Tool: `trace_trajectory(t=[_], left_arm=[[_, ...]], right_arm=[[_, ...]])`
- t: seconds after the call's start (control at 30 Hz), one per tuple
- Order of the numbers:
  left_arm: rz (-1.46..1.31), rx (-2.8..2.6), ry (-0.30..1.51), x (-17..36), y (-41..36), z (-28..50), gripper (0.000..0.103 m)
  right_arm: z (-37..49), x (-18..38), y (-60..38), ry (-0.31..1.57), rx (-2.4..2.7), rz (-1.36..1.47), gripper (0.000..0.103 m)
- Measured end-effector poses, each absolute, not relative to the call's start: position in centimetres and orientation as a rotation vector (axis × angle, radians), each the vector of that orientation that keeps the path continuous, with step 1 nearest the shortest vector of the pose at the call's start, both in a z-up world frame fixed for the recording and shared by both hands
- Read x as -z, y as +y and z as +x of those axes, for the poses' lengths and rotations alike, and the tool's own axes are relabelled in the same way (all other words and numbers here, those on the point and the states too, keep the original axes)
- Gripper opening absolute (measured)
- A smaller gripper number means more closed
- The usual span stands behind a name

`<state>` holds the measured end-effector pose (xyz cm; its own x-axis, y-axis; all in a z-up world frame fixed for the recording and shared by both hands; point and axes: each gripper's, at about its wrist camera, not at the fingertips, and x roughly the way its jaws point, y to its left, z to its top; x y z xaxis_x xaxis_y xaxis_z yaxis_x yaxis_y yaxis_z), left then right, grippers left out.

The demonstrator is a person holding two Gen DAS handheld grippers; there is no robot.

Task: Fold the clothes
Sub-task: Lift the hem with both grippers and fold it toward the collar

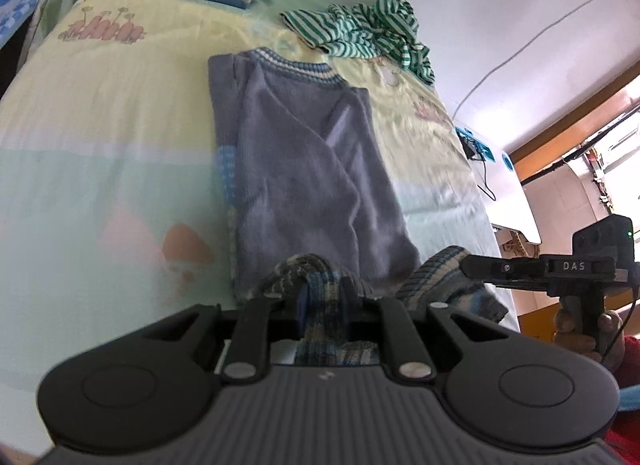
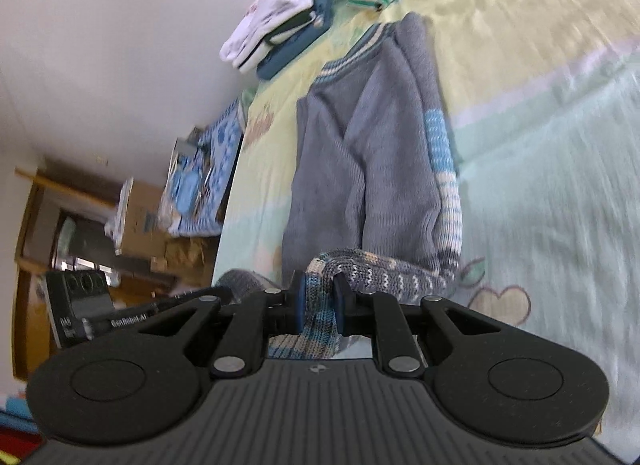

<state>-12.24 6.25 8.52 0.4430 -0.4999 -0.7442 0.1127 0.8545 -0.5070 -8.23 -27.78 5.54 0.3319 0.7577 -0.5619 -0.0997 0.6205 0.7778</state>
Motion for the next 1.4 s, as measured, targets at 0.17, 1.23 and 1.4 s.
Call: trace_trajectory(t=[0.17, 1.23, 1.4], left_arm=[[-0.454, 0.375, 1.06, -7.1, 7.1, -10.2, 0.013], [-0.284, 0.324, 1.069, -4.2, 5.3, -0.7, 0.023], [-0.231, 0.319, 1.071, -3.9, 4.5, -0.1, 0.027]], right_arm=[[-6.7, -4.5, -28.2, 1.101, -0.558, 0.797, 0.015], [0.6, -4.0, -23.4, 1.12, -0.402, 0.372, 0.017], [1.2, -4.1, -22.4, 1.12, -0.376, 0.319, 0.017]])
